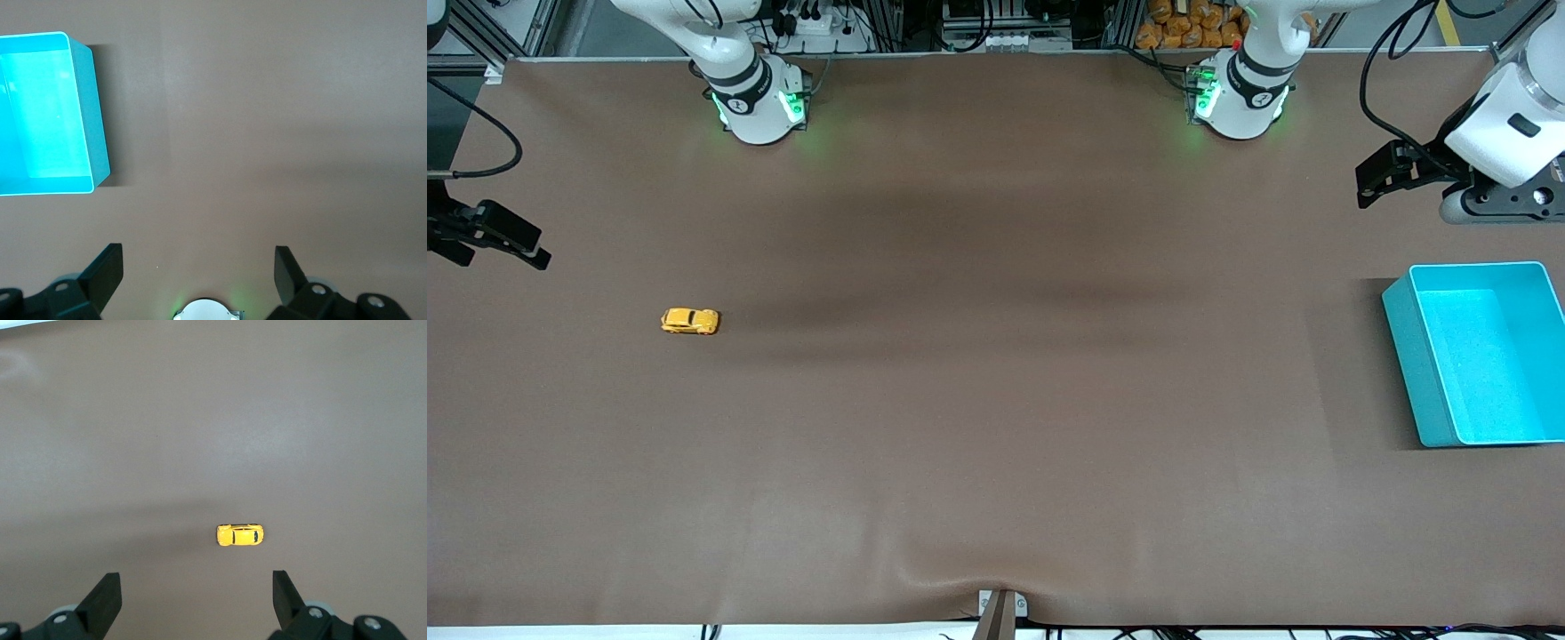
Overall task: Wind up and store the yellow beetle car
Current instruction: 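Move the right gripper toward the yellow beetle car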
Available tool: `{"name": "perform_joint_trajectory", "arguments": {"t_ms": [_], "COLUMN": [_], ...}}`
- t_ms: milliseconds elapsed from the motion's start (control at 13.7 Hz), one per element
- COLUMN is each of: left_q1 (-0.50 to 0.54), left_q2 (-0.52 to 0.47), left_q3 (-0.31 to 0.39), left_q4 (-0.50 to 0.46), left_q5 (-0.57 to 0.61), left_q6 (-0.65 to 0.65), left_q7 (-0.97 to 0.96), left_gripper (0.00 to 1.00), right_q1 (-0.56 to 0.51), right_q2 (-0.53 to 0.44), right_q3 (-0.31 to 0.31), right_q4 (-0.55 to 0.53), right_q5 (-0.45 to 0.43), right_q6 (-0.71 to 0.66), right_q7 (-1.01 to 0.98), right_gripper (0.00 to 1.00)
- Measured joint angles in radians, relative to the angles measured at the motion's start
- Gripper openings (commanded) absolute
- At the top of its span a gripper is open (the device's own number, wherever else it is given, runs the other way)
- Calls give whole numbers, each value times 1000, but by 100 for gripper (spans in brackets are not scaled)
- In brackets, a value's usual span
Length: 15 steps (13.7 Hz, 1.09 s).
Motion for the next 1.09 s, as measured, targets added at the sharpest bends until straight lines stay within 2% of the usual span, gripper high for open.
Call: {"name": "perform_joint_trajectory", "arguments": {"t_ms": [583,874,1092], "left_q1": [0,0,0], "left_q2": [-4,-4,-4], "left_q3": [0,0,0], "left_q4": [0,0,0], "left_q5": [0,0,0], "left_q6": [0,0,0], "left_q7": [0,0,0], "left_gripper": [100,100,100], "right_q1": [-18,-75,-101], "right_q2": [1,23,45], "right_q3": [-2,-3,-4], "right_q4": [-1,-4,-4], "right_q5": [0,2,3], "right_q6": [-27,-80,-82], "right_q7": [-7,-5,110], "right_gripper": [100,100,100]}}
